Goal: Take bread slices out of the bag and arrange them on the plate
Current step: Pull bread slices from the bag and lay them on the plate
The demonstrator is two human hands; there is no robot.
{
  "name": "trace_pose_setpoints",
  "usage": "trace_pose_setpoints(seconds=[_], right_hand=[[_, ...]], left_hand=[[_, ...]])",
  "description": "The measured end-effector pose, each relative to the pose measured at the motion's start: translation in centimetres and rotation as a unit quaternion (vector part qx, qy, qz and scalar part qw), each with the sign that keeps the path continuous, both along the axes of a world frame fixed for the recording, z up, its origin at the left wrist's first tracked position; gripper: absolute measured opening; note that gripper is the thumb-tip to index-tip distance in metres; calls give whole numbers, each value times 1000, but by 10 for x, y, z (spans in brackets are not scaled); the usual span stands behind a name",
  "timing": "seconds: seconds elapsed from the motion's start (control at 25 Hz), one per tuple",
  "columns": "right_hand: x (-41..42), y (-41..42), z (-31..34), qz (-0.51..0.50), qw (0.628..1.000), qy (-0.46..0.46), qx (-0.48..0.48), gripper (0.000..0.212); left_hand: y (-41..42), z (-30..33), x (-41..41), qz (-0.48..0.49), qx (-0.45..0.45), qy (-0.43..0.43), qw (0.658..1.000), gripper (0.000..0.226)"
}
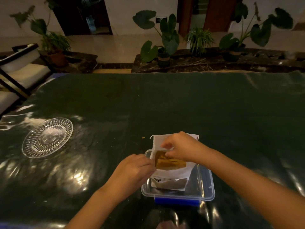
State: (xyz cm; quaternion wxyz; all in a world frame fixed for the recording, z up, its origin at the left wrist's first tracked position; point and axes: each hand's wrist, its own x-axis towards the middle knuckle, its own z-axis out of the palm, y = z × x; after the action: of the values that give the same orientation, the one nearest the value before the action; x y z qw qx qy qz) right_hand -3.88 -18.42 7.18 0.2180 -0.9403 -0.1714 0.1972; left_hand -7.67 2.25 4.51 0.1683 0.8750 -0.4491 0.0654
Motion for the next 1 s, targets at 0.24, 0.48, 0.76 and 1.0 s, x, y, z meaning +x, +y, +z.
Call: trace_pose_setpoints(seconds=[0.24,0.48,0.76,1.0], right_hand=[[9,12,-56,26,987,55,-150,21],[-1,3,-77,8,990,42,-136,21],[-13,1,-81,14,995,36,-92,24],[-22,4,-80,31,988,1,-153,25]], left_hand=[[3,0,-17,-18,-9,45,999,9],[-2,0,-20,-17,-16,44,999,9],[-6,-4,-19,-19,-25,55,998,8],[-6,-6,-22,-21,-22,46,998,10]])
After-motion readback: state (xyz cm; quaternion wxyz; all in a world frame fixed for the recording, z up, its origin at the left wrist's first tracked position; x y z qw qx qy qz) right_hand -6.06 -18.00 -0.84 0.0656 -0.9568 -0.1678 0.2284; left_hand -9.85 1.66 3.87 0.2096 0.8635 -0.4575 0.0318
